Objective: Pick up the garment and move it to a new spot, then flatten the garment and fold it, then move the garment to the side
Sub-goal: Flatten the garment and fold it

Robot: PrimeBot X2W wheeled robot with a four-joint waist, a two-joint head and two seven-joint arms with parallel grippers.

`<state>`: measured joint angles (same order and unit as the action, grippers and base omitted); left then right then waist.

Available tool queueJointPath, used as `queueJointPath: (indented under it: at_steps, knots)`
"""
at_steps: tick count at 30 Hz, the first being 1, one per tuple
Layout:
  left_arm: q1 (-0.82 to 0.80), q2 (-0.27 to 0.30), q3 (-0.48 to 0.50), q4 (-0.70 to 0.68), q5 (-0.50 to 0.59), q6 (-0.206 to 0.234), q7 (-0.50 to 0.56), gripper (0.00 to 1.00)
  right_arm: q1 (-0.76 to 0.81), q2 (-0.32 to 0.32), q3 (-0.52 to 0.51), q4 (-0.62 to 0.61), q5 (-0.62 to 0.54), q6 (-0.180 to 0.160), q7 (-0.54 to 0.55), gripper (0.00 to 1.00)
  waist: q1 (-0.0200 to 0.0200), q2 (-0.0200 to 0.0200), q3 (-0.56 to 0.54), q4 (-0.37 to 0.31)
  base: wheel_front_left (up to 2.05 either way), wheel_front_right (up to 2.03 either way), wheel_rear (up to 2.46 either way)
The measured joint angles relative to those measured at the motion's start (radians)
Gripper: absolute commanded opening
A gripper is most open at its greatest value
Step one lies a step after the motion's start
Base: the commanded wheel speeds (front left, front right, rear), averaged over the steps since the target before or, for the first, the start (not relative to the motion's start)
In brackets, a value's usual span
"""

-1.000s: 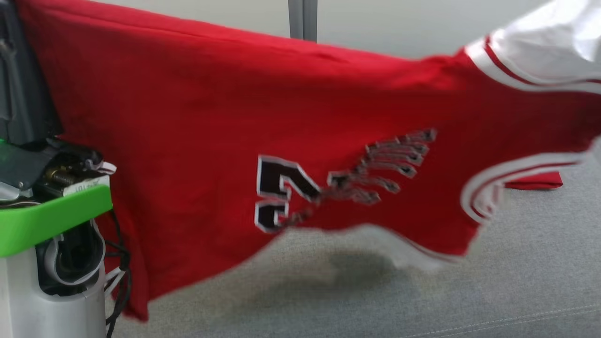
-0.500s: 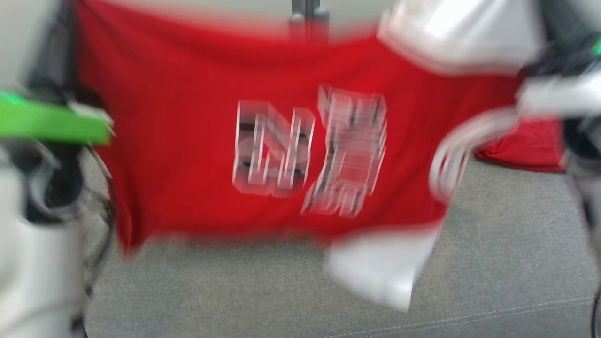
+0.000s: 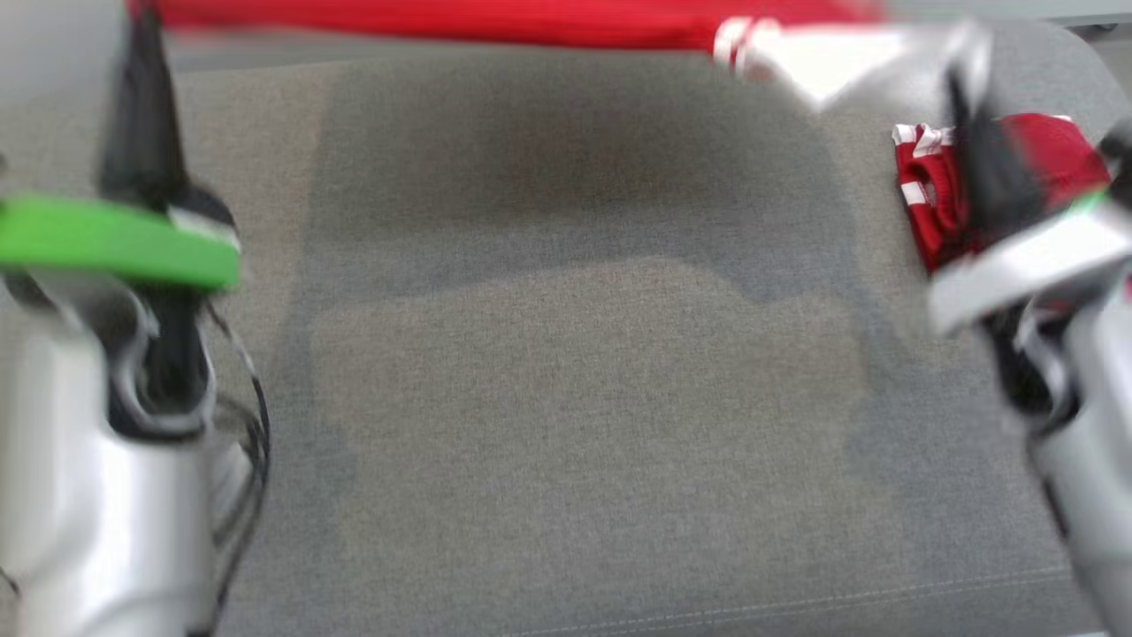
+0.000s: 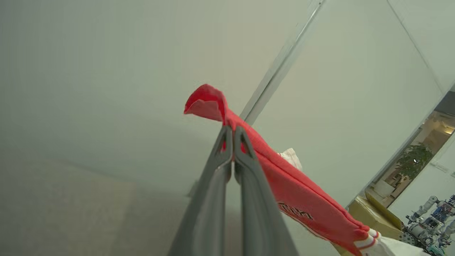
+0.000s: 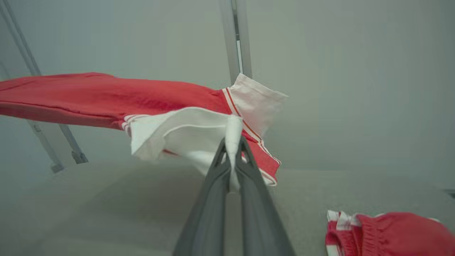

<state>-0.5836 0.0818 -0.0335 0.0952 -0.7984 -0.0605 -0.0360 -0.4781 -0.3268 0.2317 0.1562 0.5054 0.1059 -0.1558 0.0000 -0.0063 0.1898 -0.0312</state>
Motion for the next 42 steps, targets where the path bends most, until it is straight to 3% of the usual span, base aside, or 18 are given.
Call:
queueJointPath:
  at_steps: [4, 9, 23, 34, 42]
  knots:
    - [0.222, -0.023, 0.01, 0.091, -0.014, 0.008, -0.034, 0.0, 0.185, 0.018, 0.092, 0.105, 0.0, 0.008, 0.005, 0.0, 0.0, 0.0, 0.021, -0.004, 0.0, 0.0, 0.0]
    - [0.412, -0.042, -0.004, 0.219, -0.03, -0.003, -0.087, 0.0, 0.244, 0.045, 0.1, 0.161, 0.017, 0.009, -0.058, 0.0, 0.0, 0.0, 0.036, -0.018, 0.0, 0.0, 0.0]
    - [0.454, -0.044, -0.012, 0.273, -0.066, -0.053, -0.19, 0.0, 0.334, 0.033, 0.183, 0.11, -0.036, 0.017, -0.094, 0.0, 0.0, 0.0, -0.052, -0.013, 0.0, 0.0, 0.0]
    - [0.638, -0.041, 0.005, 0.27, -0.08, -0.054, -0.207, 0.0, 0.509, 0.037, 0.22, 0.129, -0.027, 0.017, -0.094, 0.0, 0.0, 0.0, -0.149, -0.05, 0.0, 0.0, 0.0]
    - [0.666, -0.041, -0.006, 0.288, -0.078, -0.054, -0.212, 0.0, 0.529, 0.039, 0.238, 0.152, -0.016, 0.017, -0.094, 0.0, 0.0, 0.0, -0.169, -0.062, 0.0, 0.0, 0.0]
